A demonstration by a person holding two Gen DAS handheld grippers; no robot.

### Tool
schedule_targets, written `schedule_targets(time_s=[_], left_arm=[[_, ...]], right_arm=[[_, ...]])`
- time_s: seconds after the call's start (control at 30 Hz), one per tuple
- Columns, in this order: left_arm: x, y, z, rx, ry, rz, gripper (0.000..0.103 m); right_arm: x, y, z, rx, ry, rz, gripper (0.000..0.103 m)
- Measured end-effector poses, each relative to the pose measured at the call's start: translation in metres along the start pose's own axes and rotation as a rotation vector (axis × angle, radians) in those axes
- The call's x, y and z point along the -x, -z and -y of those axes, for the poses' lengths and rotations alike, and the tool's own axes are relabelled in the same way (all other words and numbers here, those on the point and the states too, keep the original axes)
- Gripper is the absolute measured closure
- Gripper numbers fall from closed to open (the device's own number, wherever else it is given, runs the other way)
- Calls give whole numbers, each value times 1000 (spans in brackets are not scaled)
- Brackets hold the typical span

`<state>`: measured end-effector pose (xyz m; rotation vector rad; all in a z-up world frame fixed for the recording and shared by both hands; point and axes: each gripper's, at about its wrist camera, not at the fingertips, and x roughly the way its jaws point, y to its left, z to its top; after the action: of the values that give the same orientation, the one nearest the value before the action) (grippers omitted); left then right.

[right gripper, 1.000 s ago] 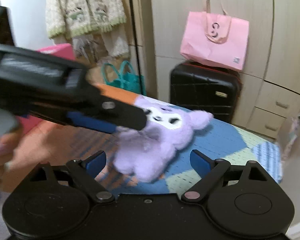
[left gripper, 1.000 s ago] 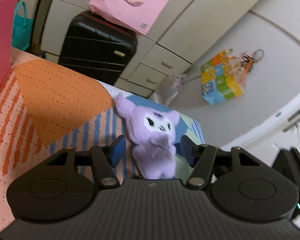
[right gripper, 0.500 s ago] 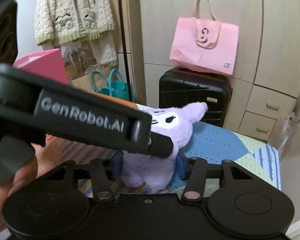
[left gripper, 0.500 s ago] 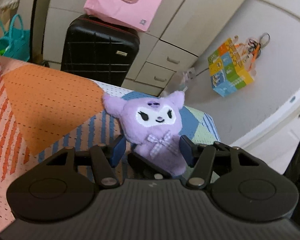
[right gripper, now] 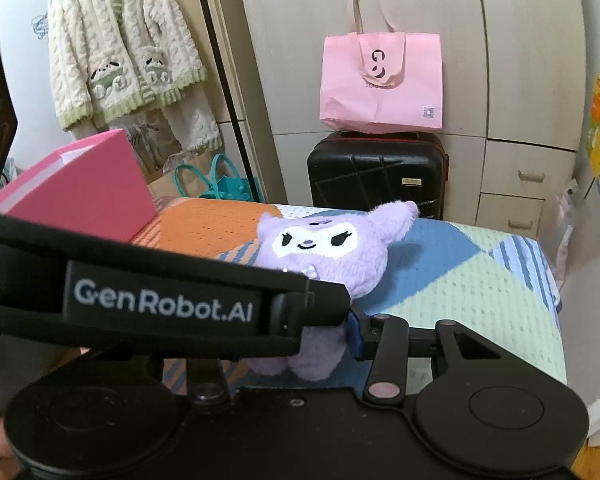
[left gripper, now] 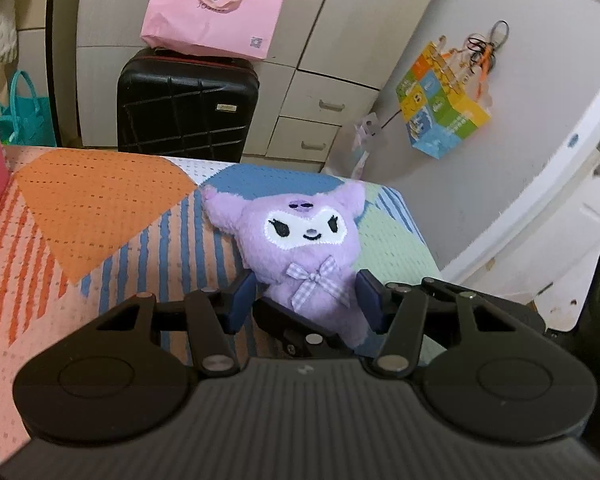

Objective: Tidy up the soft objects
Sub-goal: 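Grasp the lavender plush with the left gripper while the right clamps it too, then carry the lavender plush with both grippers over the pink box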

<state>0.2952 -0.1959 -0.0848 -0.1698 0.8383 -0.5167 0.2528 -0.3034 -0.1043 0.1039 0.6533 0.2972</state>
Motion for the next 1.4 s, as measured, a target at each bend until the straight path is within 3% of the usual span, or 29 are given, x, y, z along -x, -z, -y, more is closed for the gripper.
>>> schedule_targets(time_s=[0.57,1.0,1.4], left_arm=[[74,45,33,-142,-19,-47,52],[133,88,12,-172,9,-70,52],[202,125,-26,-154,47,-52,53]], right_arm=[[68,36,-44,-67,-5,4,53],[103,73,-102,-45,2,2,53],[134,96,-180,61,-3,3,53]])
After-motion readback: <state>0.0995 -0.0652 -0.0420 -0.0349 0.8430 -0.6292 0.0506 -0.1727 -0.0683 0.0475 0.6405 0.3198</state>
